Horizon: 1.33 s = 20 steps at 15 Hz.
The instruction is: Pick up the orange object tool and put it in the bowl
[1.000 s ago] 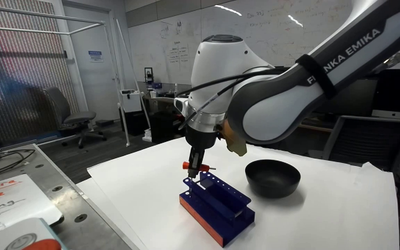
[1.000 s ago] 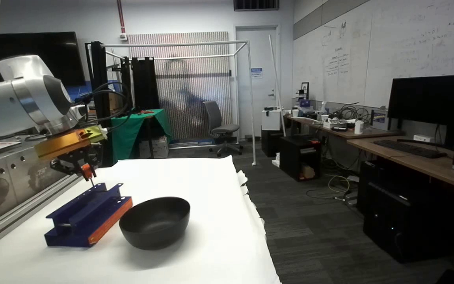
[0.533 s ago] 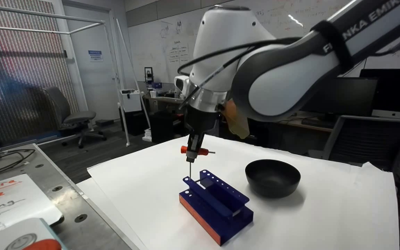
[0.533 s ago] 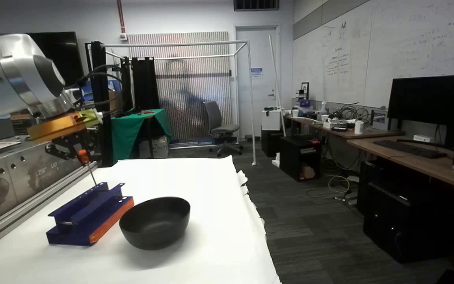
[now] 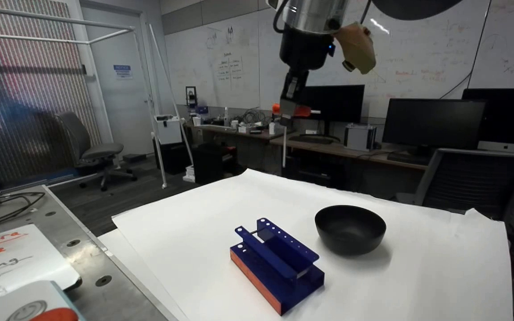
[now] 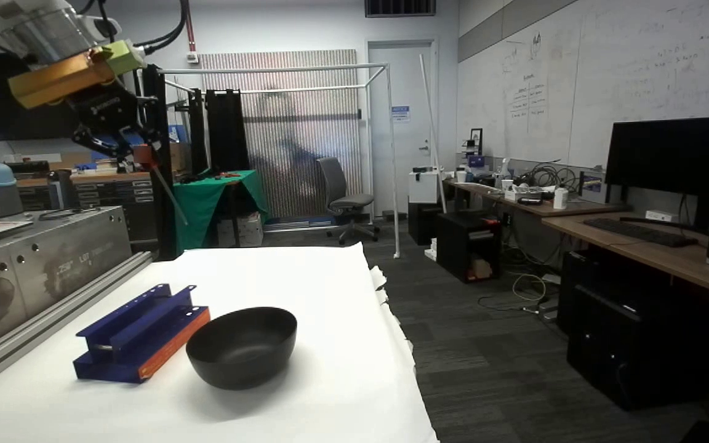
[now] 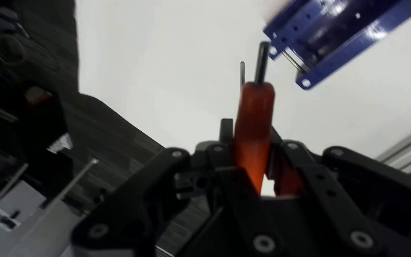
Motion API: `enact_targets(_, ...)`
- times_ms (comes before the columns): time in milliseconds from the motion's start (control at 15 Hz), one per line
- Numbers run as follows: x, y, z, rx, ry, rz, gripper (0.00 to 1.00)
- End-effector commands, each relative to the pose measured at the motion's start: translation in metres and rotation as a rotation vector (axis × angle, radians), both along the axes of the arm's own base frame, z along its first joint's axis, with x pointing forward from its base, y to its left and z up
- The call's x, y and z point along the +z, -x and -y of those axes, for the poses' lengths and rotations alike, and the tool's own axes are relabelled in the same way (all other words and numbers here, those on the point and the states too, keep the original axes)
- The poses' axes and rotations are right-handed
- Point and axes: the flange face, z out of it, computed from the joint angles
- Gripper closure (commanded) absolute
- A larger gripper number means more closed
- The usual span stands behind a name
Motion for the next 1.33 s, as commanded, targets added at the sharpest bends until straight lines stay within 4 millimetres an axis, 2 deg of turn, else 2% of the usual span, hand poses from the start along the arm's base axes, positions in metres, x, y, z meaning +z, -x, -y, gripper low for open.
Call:
enact_targets(0, -0.015, 0.023, 0.05, -0.154, 0.092, -0.033, 0.9)
enact_targets(133, -0.042, 0.027, 0.07, -0.208, 0.097, -0.079, 0.9)
enact_targets(267, -0.081, 0.026, 0.086, -0.243, 0.088, -0.1, 0.9)
enact_targets(533, -0.135, 0.028, 0.104, -0.293, 0.07, -0.109, 0.9)
enact_targets(867, -0.182, 0.033, 0.117, -0.33, 0.092, -0.11, 0.89)
enact_targets(1267, -0.226, 0.04, 0.114, -0.325, 0.113, -0.115, 0.88)
